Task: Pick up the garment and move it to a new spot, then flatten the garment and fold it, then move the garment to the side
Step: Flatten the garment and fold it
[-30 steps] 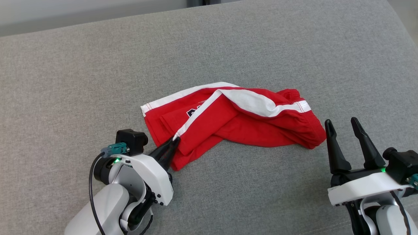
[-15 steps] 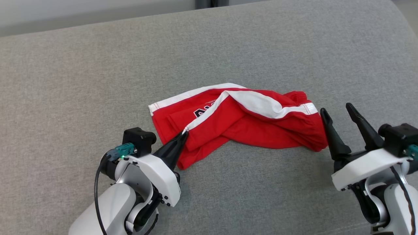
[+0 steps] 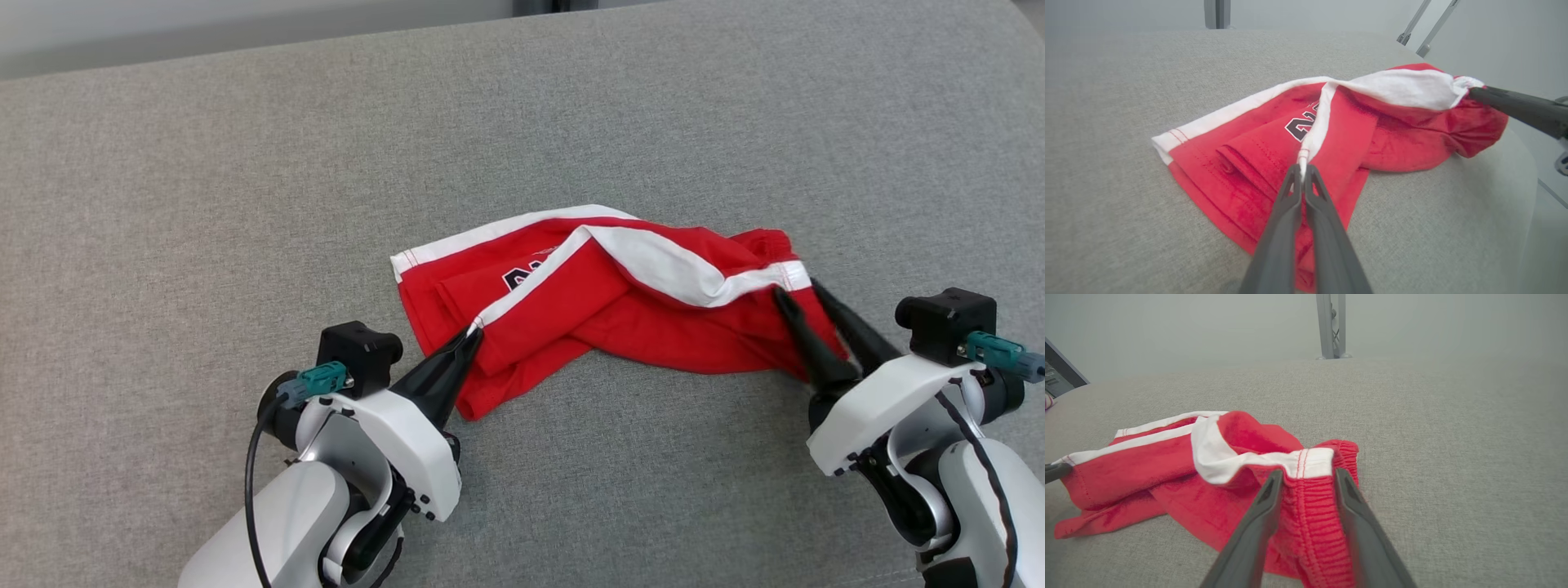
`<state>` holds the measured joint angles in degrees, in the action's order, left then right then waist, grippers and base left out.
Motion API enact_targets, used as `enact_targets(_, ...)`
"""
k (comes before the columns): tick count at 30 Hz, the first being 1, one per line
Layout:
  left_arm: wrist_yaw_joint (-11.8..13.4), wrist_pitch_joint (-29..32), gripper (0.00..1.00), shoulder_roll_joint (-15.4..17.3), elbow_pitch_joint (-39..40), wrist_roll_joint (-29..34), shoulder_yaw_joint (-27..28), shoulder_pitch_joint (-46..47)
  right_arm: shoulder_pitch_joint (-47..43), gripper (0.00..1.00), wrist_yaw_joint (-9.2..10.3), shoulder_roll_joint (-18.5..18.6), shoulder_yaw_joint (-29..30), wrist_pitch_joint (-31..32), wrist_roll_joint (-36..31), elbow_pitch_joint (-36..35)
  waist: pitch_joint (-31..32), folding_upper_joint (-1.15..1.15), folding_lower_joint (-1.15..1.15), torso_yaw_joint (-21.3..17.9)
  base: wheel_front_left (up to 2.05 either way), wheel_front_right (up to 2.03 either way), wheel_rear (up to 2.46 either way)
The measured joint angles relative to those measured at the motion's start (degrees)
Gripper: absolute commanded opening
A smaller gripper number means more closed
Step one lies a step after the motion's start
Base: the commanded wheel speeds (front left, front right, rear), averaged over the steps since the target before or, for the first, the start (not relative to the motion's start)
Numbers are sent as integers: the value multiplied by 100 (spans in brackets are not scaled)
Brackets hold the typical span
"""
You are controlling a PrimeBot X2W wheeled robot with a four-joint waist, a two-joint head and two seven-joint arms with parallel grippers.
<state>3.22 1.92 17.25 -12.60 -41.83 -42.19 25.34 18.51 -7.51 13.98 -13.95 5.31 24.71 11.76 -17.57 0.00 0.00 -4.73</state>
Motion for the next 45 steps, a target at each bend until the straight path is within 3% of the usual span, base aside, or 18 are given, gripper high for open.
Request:
enact_targets(7, 105, -289, 0, 54, 211, 143, 41, 0, 16, 0, 1, 143, -71, -142, 204, -211, 19, 0, 0, 2, 0, 0, 0)
enact_targets(12, 356, -687, 0, 201, 621, 468, 203, 76, 114, 0, 1, 196, 144, -434, 271, -691, 90, 0, 0, 28, 0, 0, 0)
enact_targets(19, 817, -1165, 0, 528, 1852, 1020, 676, 581, 394, 0, 1, 234, 414, -723, 535, -1848, 260, 0, 0, 161, 0, 0, 0)
enact_targets(29, 1354, -1122, 0, 893, 3343, 1471, 1259, 1120, 646, 0, 1, 265, 642, -662, 706, -3009, 581, 0, 0, 276, 0, 0, 0)
enact_targets(36, 1495, -954, 0, 1000, 3675, 1502, 1338, 1122, 526, 0, 1, 158, 708, -493, 781, -3171, 682, 0, 0, 282, 0, 0, 0)
enact_targets(45, 1493, -943, 0, 1027, 3611, 1464, 1423, 1216, 671, 0, 1, 101, 782, -416, 916, -3006, 547, 0, 0, 292, 0, 0, 0)
